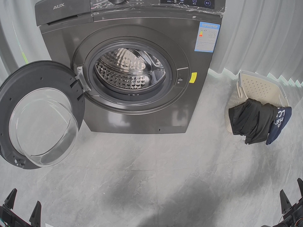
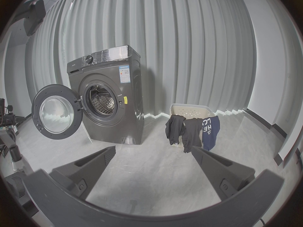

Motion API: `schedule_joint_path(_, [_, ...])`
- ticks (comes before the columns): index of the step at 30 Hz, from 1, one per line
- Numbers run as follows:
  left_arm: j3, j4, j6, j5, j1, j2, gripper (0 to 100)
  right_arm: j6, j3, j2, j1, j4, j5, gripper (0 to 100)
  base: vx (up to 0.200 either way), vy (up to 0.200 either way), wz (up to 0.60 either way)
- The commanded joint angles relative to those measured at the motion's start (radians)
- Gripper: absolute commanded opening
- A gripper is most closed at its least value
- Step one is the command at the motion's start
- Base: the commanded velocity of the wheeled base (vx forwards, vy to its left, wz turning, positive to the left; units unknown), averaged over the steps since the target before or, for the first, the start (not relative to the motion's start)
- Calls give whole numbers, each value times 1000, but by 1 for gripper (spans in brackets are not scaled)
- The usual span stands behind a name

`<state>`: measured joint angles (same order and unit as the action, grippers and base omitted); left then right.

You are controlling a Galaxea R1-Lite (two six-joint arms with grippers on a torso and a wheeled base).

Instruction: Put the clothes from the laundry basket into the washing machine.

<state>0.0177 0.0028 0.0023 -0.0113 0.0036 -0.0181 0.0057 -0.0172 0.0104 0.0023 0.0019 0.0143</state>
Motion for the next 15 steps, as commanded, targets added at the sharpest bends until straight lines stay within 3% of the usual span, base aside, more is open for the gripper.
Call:
schedule_joint_path(1, [-16,0,1,1,1,13,100,-1,16,-10,-1,1,1,100,0,-200,0])
schedule_joint_path(15, [-16,0,2,1,1,13,100,-3,16,-10,-2,1,1,100,0,-200,0])
